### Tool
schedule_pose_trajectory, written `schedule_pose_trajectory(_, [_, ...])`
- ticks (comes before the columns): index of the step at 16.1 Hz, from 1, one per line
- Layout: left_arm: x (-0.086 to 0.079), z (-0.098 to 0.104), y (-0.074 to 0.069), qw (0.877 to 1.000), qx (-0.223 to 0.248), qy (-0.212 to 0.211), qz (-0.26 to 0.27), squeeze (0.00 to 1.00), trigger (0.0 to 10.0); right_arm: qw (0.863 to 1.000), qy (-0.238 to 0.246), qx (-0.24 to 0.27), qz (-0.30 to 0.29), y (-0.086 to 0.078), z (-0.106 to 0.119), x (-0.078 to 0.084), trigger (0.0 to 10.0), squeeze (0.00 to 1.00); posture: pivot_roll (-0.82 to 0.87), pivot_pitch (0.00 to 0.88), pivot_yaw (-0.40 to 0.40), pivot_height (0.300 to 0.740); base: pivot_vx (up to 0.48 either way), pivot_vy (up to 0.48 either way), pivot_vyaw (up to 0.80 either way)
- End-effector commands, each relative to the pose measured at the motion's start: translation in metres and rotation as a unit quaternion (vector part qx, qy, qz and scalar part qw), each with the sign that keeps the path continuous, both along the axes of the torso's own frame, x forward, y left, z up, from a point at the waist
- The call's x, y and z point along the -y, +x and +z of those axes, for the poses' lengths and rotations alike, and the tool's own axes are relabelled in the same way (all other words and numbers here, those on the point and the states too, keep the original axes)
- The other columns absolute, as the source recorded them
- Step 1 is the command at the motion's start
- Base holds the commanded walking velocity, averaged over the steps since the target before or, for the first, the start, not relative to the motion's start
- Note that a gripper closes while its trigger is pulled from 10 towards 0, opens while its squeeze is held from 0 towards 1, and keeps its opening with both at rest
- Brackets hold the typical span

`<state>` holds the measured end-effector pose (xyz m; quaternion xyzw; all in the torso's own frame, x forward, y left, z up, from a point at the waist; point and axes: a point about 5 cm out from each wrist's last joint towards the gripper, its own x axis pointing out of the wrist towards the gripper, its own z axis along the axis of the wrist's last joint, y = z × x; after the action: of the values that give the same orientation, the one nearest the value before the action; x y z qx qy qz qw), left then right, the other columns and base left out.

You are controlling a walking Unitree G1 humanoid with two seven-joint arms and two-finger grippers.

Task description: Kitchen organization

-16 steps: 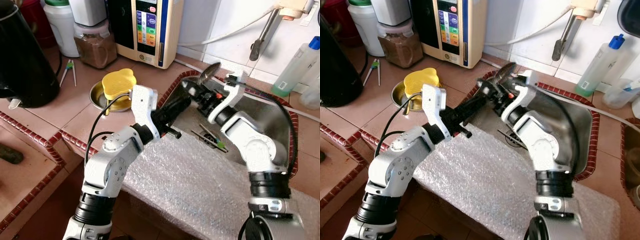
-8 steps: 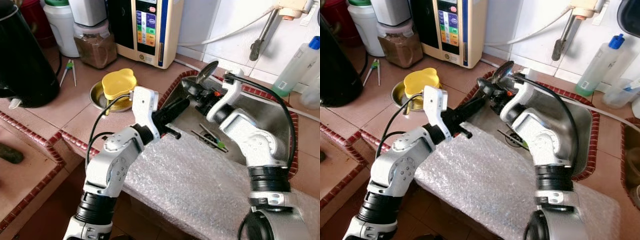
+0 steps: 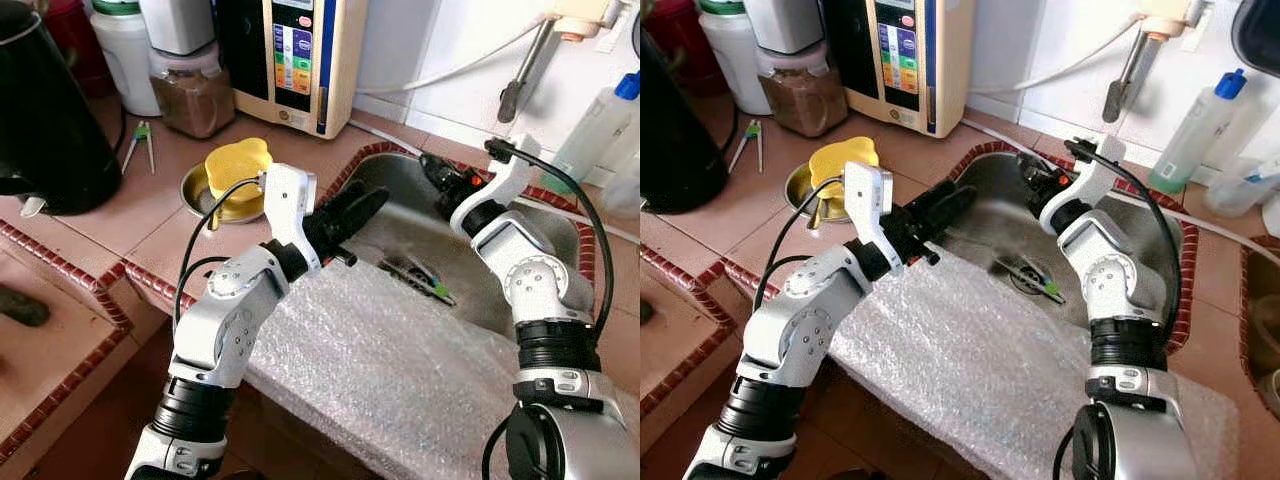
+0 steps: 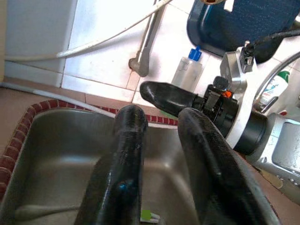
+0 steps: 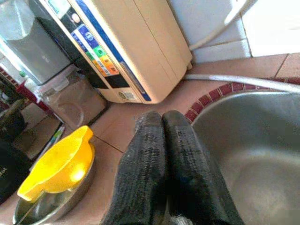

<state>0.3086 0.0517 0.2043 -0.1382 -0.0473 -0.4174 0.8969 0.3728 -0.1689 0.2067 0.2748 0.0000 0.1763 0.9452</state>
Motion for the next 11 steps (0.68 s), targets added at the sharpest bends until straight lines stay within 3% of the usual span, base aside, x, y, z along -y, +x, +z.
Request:
schedule_pose_trajectory(1, [0.001,0.0,0.0,1.0,0.006,0.007,-0.004,1.0,10.0,1.0,-0.007,0.002,-0.009,0.001,0.003,0.002,0.0,0.0,-0.01,0.059,-0.042,0.74,0.0,0.0,0.0])
schedule_pose_trajectory(5, [-0.01,-0.006,0.003,1.0,-0.006,0.027,0.015,1.0,10.0,0.999,-0.032,0.0,-0.014,0.003,-0.003,0.003,0.0,0.0,0.0,0.064,-0.033,0.74,0.0,0.0,0.0])
schedule_pose_trajectory(8, [-0.028,-0.008,0.016,0.995,-0.005,0.041,0.096,1.0,10.0,0.994,-0.11,0.01,0.005,0.001,-0.007,0.002,0.0,0.0,0.0,0.069,-0.022,0.74,0.0,0.0,0.0])
schedule_pose_trajectory(10, [-0.049,-0.009,0.031,0.979,-0.012,0.05,0.199,1.0,10.0,0.989,-0.146,0.013,0.033,-0.002,-0.01,-0.005,0.0,0.0,-0.01,0.076,-0.015,0.74,0.0,0.0,0.0])
schedule_pose_trajectory(11, [-0.054,-0.009,0.035,0.974,-0.014,0.052,0.22,1.0,10.0,0.987,-0.157,0.015,0.041,-0.003,-0.01,-0.006,0.0,0.47,-0.01,0.079,-0.013,0.74,0.0,0.0,0.0])
